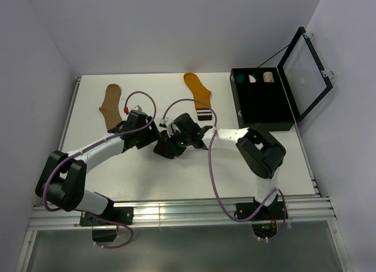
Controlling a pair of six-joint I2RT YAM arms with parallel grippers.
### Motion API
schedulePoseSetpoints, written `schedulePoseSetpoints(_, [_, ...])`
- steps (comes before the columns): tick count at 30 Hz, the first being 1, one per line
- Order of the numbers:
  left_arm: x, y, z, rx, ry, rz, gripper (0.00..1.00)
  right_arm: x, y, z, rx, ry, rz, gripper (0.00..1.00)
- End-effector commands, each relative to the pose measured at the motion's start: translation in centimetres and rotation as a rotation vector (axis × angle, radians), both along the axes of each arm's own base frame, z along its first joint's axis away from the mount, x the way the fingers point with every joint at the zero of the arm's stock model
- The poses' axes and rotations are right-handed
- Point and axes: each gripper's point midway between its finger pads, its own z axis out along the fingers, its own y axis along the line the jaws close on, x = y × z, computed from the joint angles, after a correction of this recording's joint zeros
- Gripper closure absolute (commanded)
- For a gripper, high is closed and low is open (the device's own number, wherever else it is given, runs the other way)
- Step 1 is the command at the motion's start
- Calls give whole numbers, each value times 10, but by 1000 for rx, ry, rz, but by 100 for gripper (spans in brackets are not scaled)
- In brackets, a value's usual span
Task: Roll the socks
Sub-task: Roll the sock at the center of the board.
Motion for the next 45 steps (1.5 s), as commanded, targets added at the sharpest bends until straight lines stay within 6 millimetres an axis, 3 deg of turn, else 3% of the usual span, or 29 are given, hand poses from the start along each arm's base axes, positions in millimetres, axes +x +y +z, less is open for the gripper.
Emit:
schedulePoseSetpoints(1, [-1, 0, 9, -37, -41, 22, 26, -21, 3, 2, 37, 208, 63, 100])
schedulePoseSetpoints(5, [-6, 1, 4, -53, -45, 22, 27, -19, 1, 1, 50, 311, 72, 100])
schedulePoseSetpoints(14, [4, -9, -9, -55, -22, -1, 37, -13, 4, -12, 38, 487, 45, 100])
schedulePoseSetpoints(22, [16, -6, -27, 7, 3, 12, 40, -5, 4, -8, 43, 512, 41, 100])
schedulePoseSetpoints(27, [24, -19, -32, 3, 12, -38, 45, -11, 2, -8, 30, 536, 49, 100])
schedulePoseSetpoints(33, [18, -38, -36, 9, 25, -102, 46, -11, 2, -6, 30, 557, 46, 100])
schedulePoseSetpoints(41, [15, -38, -40, 18, 37, -110, 46, 4, -1, -19, 8, 626, -19, 100])
schedulePoseSetpoints(45, [16, -29, -35, 53, 36, -64, 43, 7, -2, -29, -14, 650, -50, 100])
